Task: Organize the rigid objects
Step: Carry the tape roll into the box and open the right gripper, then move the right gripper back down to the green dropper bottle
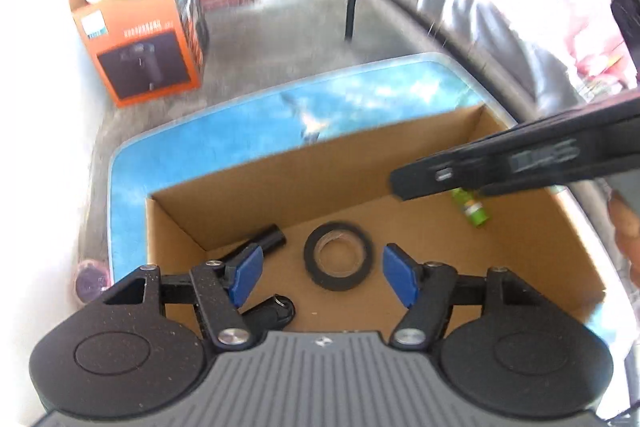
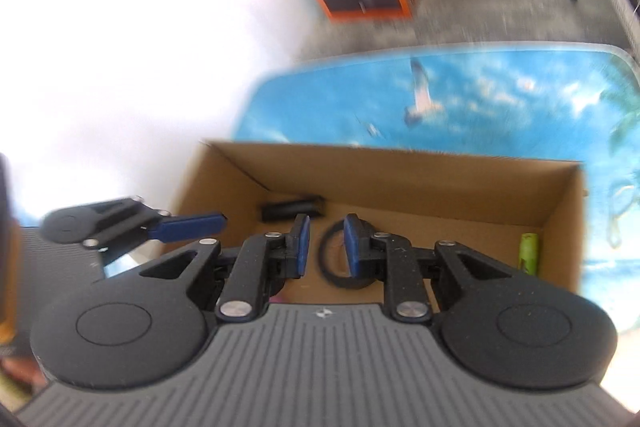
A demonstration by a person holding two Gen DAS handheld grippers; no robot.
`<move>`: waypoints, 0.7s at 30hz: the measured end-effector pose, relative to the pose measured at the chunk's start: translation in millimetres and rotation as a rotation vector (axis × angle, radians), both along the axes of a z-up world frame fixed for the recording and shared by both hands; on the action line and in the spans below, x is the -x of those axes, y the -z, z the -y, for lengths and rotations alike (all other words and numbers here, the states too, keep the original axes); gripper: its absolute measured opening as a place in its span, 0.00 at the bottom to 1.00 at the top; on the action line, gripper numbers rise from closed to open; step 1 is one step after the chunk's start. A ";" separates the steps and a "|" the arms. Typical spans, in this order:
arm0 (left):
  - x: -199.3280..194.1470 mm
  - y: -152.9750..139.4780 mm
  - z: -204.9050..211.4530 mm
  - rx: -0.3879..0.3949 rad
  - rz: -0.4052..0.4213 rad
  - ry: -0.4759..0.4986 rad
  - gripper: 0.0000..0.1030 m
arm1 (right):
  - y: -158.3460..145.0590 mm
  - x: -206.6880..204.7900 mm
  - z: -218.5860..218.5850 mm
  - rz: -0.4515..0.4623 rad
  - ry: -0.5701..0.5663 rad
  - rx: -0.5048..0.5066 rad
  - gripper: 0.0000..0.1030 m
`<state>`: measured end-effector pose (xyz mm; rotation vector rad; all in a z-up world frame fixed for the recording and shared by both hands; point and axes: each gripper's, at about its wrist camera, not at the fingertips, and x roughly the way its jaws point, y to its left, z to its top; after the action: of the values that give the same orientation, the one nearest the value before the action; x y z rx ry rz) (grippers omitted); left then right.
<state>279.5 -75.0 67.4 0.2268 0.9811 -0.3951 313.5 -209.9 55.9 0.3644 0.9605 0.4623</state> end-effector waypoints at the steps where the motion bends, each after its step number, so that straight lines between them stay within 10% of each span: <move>1: 12.9 -9.5 -3.9 0.024 0.033 0.004 0.69 | -13.4 17.1 6.1 0.035 0.002 -0.020 0.19; 9: 110.2 -49.2 -28.3 0.148 0.180 0.023 0.71 | -63.0 166.1 46.8 0.282 0.080 -0.115 0.29; 21: 212.1 47.3 5.9 0.130 0.227 0.126 0.76 | 65.5 268.5 45.9 0.139 0.309 -0.119 0.32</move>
<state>67.3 -80.9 20.0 0.2114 0.7169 -0.5340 45.0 -255.8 -9.6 0.5707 0.7276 0.2590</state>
